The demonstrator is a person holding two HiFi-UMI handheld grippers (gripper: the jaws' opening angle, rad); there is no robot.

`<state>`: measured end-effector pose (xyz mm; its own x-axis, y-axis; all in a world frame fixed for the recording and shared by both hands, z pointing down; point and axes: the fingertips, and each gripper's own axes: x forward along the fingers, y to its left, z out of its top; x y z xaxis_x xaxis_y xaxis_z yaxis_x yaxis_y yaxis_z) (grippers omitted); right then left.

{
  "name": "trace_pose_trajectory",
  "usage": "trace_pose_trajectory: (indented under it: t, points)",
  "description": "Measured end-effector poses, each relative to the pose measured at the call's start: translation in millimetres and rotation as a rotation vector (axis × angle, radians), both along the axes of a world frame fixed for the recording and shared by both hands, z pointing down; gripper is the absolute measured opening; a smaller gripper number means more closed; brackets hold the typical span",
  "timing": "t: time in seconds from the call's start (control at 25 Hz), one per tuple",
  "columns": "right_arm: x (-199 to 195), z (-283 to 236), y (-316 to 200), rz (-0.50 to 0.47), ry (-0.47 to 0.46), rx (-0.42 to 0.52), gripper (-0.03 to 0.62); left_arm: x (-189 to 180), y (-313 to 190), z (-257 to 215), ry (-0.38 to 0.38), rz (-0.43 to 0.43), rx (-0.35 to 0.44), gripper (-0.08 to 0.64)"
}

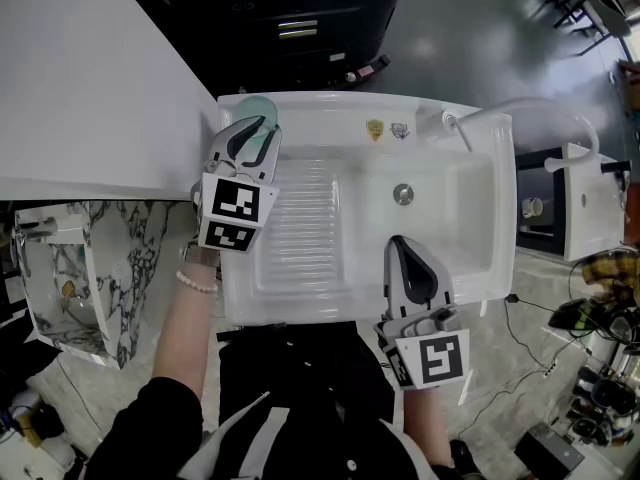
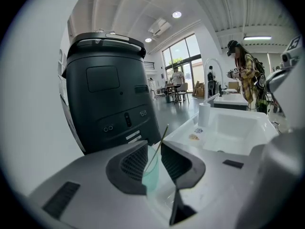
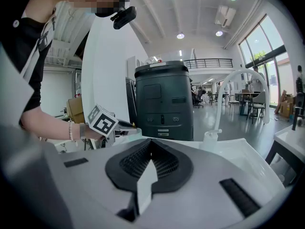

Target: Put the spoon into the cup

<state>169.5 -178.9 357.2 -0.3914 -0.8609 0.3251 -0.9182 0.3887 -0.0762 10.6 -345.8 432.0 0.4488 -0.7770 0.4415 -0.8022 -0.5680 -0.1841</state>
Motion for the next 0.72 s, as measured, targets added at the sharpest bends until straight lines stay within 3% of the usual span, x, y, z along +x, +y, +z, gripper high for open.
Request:
trace_pose_trajectory:
  t: [0.36,0.72]
  points:
    - [1.7,-1.5,0.9,-0.020,-0.005,-0.009,0.000,9.4,7.5,7.4,0.000,0.058,-0.033,0.182]
    - [-3.6,-7.8,-1.8,-0.065,0.003,0.027,0.000,2.4,23.4,4.7,0.039,0.022,-0.037,0.212]
